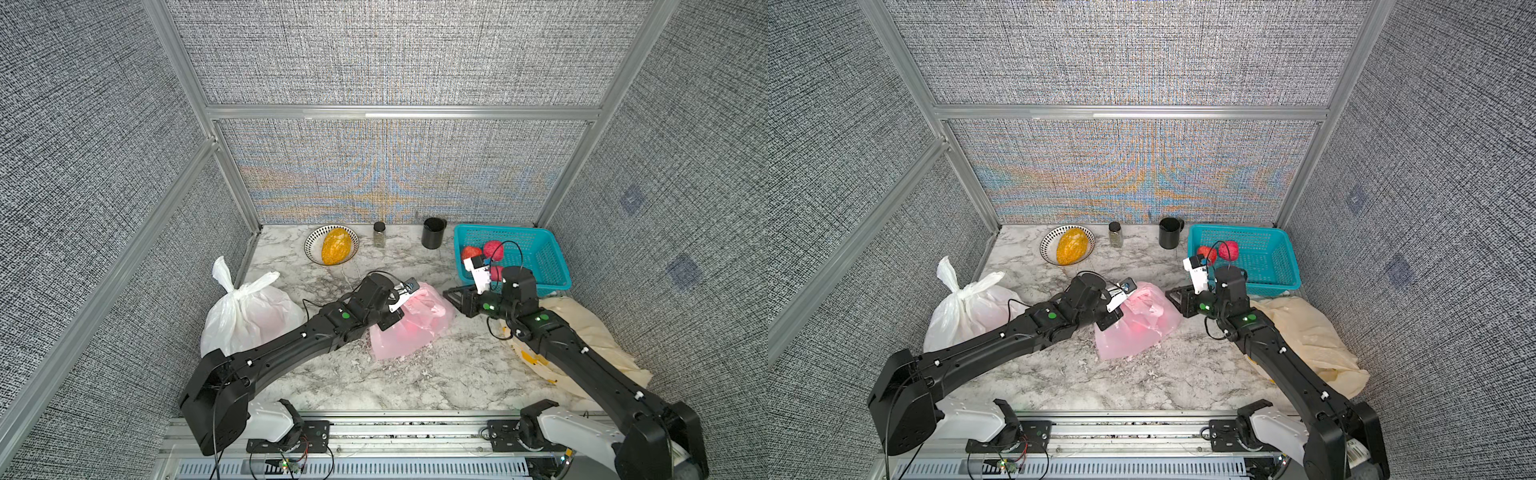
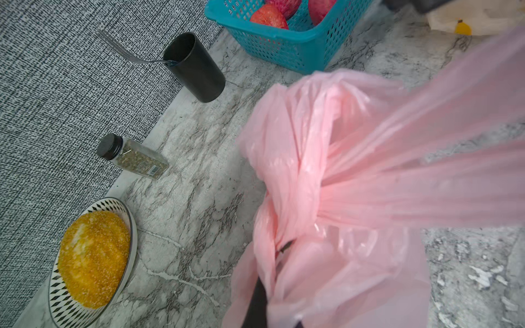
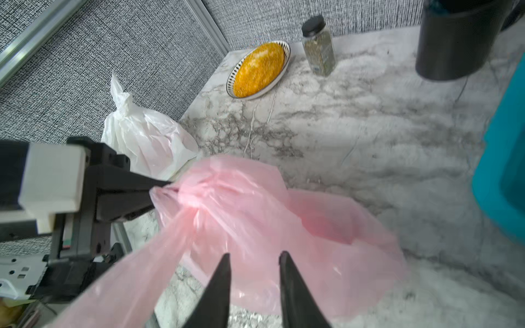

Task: Untie the knot of a plastic bag & take out the apple
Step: Untie the plastic bag at the center of the board.

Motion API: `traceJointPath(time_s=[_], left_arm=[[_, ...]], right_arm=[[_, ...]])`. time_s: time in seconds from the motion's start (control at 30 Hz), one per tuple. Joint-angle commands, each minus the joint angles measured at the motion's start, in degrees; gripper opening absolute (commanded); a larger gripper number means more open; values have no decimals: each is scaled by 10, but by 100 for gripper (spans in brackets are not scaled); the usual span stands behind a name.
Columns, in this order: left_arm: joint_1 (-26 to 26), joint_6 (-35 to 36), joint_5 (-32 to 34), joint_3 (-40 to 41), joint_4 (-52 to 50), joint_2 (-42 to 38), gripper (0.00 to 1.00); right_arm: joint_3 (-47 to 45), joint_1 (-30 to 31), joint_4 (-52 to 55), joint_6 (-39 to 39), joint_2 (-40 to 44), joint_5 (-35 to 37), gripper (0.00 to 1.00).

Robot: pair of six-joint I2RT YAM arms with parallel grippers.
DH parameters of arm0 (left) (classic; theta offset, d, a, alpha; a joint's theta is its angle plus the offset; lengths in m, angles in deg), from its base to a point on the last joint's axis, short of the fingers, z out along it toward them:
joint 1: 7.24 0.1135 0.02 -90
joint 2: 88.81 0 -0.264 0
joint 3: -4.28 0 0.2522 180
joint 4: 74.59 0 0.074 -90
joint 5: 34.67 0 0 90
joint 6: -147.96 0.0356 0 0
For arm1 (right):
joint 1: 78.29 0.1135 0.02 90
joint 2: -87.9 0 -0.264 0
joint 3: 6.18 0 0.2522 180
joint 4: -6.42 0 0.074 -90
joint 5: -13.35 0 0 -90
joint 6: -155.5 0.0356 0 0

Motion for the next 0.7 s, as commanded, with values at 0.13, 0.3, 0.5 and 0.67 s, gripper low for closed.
traceJointPath(time_s=[0.13,0.3,0.5,0.67], left_arm=[[-2,5,-33,-20,13,2,4],[-2,9,-33,-27,5,5,4],[-2,13,-28,-30,8,8,4],[-2,13,-9,-32,15,10,4]], right_arm=[[82,24,-26,-63,-95,-41,55],[124,56,21,-108,-138,-72,63],[103,86,68,-135,-143,-69,62],[80,88,86,-132,-137,-36,36]])
